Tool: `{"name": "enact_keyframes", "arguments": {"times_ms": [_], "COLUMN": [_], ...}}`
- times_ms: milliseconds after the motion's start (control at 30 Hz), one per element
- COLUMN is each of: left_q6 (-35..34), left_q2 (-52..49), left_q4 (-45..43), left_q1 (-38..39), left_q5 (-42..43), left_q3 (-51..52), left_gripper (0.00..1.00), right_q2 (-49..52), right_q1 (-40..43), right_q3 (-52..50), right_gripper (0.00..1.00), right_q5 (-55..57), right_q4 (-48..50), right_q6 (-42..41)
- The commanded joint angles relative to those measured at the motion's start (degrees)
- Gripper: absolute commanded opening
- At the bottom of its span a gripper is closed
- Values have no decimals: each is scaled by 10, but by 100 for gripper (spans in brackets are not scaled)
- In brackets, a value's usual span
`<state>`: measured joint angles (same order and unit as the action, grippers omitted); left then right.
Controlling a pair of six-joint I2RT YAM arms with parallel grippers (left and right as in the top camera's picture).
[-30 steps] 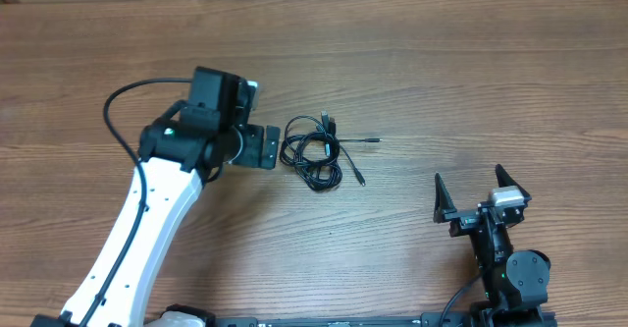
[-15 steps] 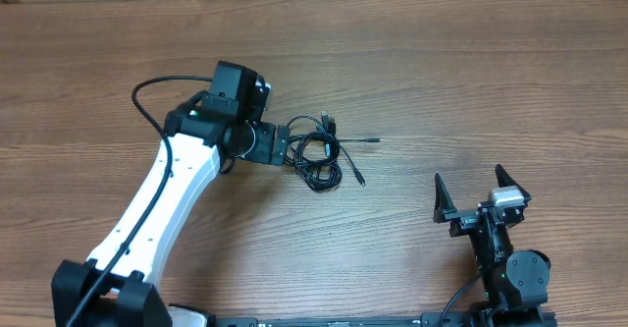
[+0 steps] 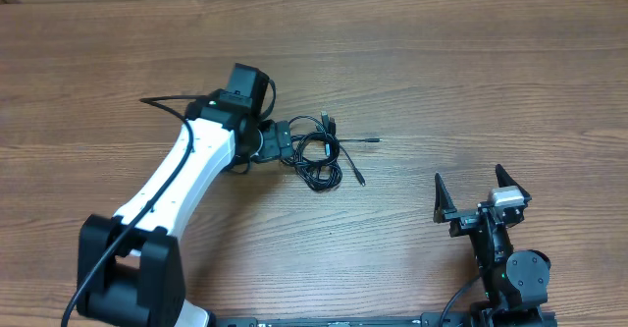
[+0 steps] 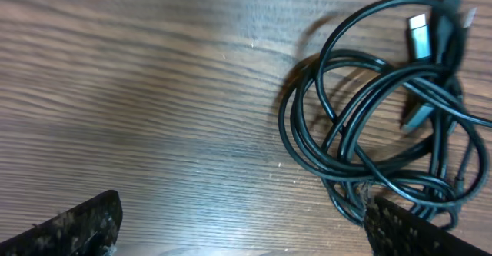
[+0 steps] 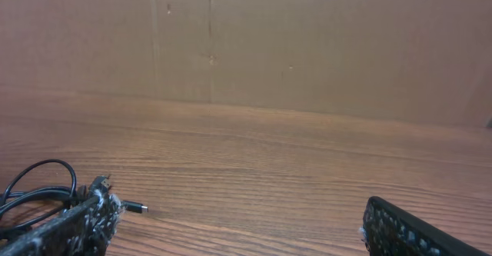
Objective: Untangle cables
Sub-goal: 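Move the left gripper over the black cable bundle and lower onto it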
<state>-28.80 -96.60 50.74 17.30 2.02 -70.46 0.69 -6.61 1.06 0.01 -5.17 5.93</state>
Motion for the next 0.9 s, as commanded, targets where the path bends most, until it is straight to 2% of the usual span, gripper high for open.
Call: {"name": "enact_keyframes", "arguments": {"times_ms": [0, 167, 433, 667, 867], "left_q6": [-56, -78, -163, -167, -202], "left_q2": [-31, -56, -90, -120, -120], "left_q4": [-4, -5, -29, -58, -58], "left_q1": [18, 27, 29, 46, 46], "left_q5": [-11, -14, -17, -16, -22], "left_q3": [-13, -13, -13, -13, -13], "left_gripper": [100, 100, 100, 100, 100], "right_q2": [-5, -5, -5, -5, -5], "right_q1": [3, 3, 3, 3, 3], "right_q3": [-6, -6, -6, -6, -6], "right_gripper": [100, 100, 100, 100, 100], "right_q5": [3, 3, 3, 3, 3], "right_q4": [3, 3, 3, 3, 3], "right_q6": [-5, -5, -5, -5, -5]}}
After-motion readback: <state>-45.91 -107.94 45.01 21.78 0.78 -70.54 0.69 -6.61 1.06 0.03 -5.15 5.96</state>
